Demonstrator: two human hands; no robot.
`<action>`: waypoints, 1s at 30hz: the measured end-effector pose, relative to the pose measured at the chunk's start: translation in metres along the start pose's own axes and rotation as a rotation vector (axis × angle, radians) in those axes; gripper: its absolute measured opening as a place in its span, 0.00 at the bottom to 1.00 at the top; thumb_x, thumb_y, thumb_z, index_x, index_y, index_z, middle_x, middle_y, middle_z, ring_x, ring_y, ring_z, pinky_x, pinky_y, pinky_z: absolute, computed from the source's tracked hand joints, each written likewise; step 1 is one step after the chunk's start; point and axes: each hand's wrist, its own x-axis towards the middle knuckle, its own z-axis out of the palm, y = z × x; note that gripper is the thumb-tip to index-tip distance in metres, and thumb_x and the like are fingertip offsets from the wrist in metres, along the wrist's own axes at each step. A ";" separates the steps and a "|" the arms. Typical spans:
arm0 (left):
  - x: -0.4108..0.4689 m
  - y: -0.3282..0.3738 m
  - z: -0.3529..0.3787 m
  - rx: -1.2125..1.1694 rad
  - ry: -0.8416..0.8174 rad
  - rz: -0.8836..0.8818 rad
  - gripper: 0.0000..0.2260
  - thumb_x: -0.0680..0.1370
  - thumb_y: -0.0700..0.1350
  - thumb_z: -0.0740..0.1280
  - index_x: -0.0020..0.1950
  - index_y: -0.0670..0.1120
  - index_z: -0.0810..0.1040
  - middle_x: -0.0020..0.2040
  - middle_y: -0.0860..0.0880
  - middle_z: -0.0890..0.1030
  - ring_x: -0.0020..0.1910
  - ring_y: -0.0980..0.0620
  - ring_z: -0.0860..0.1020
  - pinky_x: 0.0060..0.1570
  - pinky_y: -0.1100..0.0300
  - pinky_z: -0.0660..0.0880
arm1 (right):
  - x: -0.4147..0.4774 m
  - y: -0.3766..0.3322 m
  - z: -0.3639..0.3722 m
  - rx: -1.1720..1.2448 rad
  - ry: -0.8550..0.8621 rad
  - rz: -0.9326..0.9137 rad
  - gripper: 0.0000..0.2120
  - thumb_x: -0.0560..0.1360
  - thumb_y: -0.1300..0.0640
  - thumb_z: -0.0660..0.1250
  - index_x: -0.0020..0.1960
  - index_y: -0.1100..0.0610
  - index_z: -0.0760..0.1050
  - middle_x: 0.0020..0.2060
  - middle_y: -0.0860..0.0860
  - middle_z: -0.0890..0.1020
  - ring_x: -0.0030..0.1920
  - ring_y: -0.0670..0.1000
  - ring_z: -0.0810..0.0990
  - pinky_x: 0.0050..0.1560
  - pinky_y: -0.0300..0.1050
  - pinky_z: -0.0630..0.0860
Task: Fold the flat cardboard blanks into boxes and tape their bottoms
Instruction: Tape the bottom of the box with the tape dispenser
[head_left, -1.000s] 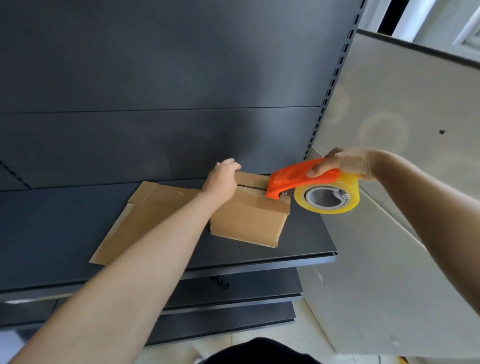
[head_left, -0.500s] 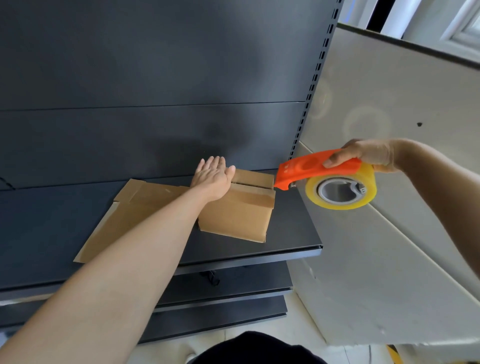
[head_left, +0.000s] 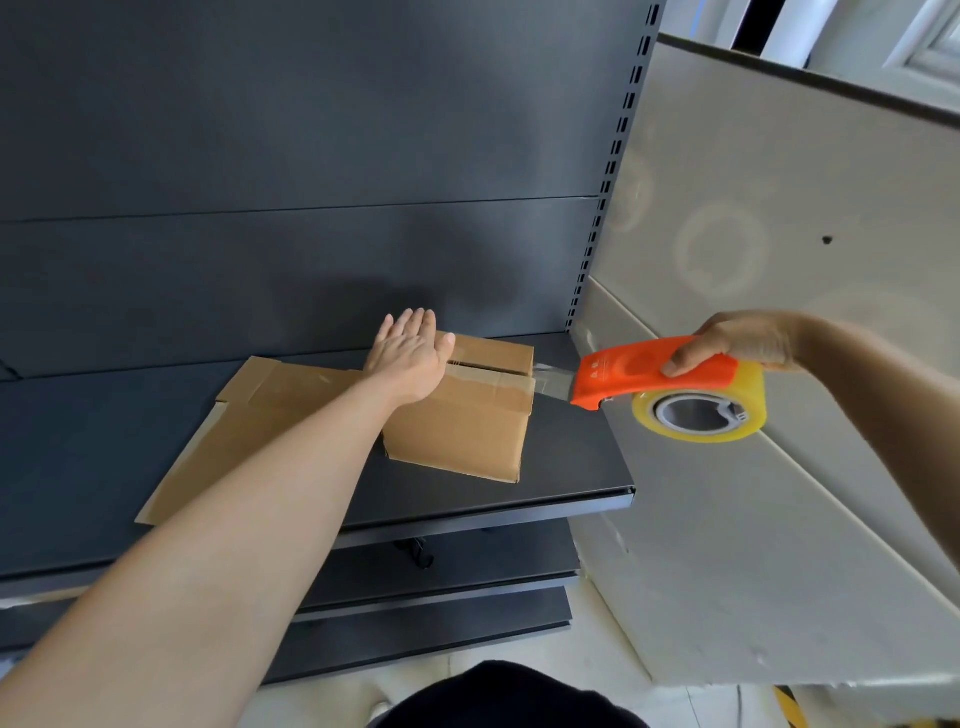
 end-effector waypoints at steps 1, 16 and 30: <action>0.000 0.000 0.000 -0.008 0.001 0.000 0.26 0.83 0.54 0.38 0.78 0.42 0.45 0.79 0.46 0.48 0.78 0.51 0.44 0.75 0.55 0.39 | 0.002 0.000 0.001 -0.003 0.006 0.010 0.40 0.42 0.38 0.74 0.48 0.62 0.81 0.37 0.56 0.86 0.37 0.56 0.85 0.42 0.46 0.78; -0.010 0.061 -0.008 -0.241 0.074 0.085 0.20 0.81 0.34 0.53 0.72 0.45 0.66 0.73 0.44 0.66 0.76 0.41 0.52 0.73 0.44 0.53 | 0.032 -0.006 0.024 -0.102 0.057 0.042 0.26 0.57 0.37 0.73 0.47 0.54 0.80 0.45 0.53 0.83 0.46 0.55 0.81 0.56 0.49 0.76; 0.007 0.079 -0.008 -0.024 -0.199 -0.005 0.41 0.72 0.71 0.54 0.78 0.49 0.51 0.79 0.48 0.50 0.77 0.44 0.42 0.71 0.39 0.35 | 0.016 0.022 0.005 0.162 -0.072 -0.028 0.37 0.49 0.41 0.74 0.52 0.61 0.80 0.43 0.57 0.86 0.42 0.57 0.84 0.53 0.51 0.78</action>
